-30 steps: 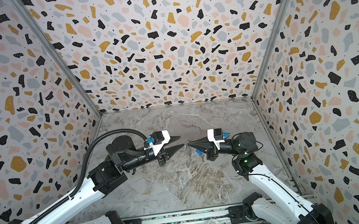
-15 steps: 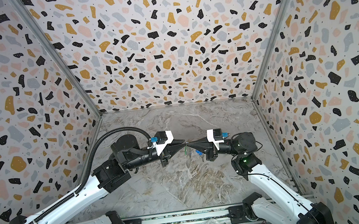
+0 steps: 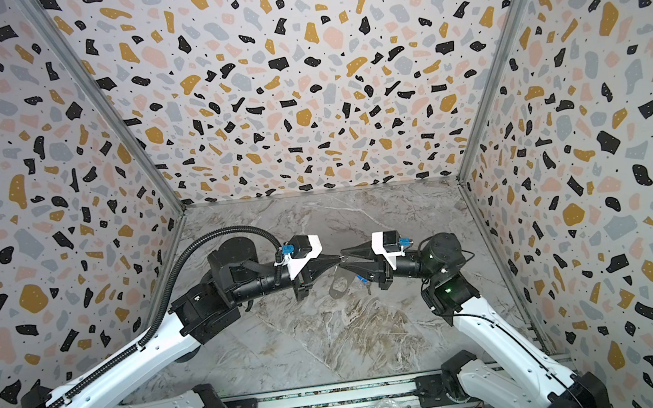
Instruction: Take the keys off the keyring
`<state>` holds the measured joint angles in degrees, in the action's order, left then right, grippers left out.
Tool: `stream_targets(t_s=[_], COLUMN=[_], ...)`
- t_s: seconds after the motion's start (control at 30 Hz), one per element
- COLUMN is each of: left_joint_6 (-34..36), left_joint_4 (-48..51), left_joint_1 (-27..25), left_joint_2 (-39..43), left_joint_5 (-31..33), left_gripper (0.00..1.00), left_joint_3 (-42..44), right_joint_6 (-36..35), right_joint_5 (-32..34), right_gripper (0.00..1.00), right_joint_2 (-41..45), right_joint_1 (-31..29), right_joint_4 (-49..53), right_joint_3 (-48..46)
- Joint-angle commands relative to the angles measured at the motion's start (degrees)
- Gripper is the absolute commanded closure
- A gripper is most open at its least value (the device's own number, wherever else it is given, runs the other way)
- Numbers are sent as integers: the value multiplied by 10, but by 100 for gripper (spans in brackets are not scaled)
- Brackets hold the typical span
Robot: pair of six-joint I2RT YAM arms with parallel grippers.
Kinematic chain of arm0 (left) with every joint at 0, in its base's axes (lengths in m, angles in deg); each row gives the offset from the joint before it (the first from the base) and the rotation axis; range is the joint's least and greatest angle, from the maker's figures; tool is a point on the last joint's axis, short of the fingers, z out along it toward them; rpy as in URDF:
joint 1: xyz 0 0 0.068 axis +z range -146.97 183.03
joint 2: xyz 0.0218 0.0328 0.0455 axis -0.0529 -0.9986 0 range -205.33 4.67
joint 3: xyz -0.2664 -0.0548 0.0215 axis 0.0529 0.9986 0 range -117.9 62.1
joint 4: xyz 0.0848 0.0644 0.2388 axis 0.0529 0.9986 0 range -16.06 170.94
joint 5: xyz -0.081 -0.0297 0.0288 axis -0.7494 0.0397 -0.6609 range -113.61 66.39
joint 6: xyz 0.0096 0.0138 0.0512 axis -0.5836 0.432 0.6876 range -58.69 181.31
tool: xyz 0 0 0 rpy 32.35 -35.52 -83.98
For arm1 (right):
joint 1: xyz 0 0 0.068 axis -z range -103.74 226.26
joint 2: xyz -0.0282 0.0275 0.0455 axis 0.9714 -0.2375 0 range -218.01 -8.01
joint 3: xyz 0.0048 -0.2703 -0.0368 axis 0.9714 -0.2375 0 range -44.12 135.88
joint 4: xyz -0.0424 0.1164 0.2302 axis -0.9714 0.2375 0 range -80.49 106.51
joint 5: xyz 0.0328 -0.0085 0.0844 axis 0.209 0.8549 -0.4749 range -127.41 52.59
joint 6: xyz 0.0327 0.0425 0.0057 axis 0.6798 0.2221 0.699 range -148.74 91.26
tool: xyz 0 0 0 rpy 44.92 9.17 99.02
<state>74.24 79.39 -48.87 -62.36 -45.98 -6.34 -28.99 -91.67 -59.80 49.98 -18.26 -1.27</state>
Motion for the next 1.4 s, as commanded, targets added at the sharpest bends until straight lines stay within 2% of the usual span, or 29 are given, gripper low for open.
stream_targets(t_s=[0.0,0.17,0.5,1.1,1.37], left_joint_6=[55,113,161,169,171], left_joint_4=[104,245,367,381,381], left_joint_1=[-2,-4,-9,-28,-31], left_joint_2=[-19,-75,-138,-156,-156], left_joint_5=[17,52,93,110,110], left_gripper=[100,100,100,100,100], left_joint_3=[-72,-173,-289,-309,-310], right_joint_6=[-167,-253,-268,-189,-182], right_joint_5=[102,138,103,45,41], right_gripper=[66,66,78,81,83], right_joint_2=[27,19,10,-1,-14], right_joint_1=[-2,-1,-2,-5,-6], right_joint_4=[215,332,372,284,296], right_joint_3=[71,124,143,101,98])
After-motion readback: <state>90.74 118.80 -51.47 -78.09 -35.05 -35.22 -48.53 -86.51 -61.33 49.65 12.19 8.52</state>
